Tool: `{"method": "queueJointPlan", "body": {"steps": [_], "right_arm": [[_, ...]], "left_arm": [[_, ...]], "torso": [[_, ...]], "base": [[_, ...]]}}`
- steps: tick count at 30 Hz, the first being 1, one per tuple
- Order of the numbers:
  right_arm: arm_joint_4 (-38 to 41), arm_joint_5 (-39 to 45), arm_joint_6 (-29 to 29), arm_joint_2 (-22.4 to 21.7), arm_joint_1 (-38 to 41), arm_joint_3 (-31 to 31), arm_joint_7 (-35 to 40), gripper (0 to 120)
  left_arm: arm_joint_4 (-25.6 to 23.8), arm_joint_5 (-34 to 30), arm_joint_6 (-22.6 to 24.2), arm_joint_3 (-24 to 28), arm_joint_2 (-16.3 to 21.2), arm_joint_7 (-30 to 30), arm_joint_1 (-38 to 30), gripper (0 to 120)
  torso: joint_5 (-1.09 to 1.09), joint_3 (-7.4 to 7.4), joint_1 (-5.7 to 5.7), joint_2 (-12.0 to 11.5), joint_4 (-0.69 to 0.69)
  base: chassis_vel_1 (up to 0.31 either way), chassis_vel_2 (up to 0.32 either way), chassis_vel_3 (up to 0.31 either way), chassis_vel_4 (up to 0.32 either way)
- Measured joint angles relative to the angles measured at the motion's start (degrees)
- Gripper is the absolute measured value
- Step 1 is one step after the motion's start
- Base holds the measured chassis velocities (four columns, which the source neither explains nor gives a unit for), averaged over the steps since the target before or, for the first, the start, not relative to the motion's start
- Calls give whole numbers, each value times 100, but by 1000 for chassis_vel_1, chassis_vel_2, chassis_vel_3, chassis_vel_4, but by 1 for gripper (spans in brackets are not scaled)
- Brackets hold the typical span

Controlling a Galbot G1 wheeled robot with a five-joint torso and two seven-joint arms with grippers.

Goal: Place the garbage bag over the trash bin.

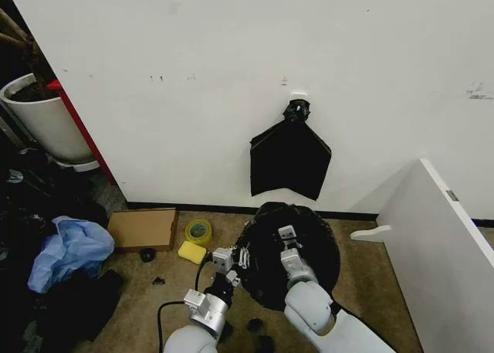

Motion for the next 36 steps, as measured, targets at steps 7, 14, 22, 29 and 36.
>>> {"method": "queueJointPlan", "body": {"steps": [7,14,22,29,36], "right_arm": [[427,111,632,-181,-270,62,-489,0],[1436,1095,461,-501,-916,23,-768,0],[2219,2599,-564,-709,-1176,116,-720,0],[2079,2808,-829,-476,-865,-9,-754,0],[1686,2580,-1189,-258,-348,-228,-573,0]], "left_arm": [[119,48,-93,-97,28,2,-103,4],[377,266,-265,-187,22,15,-217,4],[456,268,-390,-359,25,114,-307,4],[458,142,-649,-426,11,309,-286,4],[528,88,-1031,-502,3,526,-253,4]], "torso": [[-1,0,0,0,0],[-1,0,0,0,-1],[-1,0,0,0,-1],[-1,0,0,0,0],[-1,0,0,0,0]], "base": [[0,0,0,0],[0,0,0,0],[0,0,0,0],[0,0,0,0],[0,0,0,0]]}}
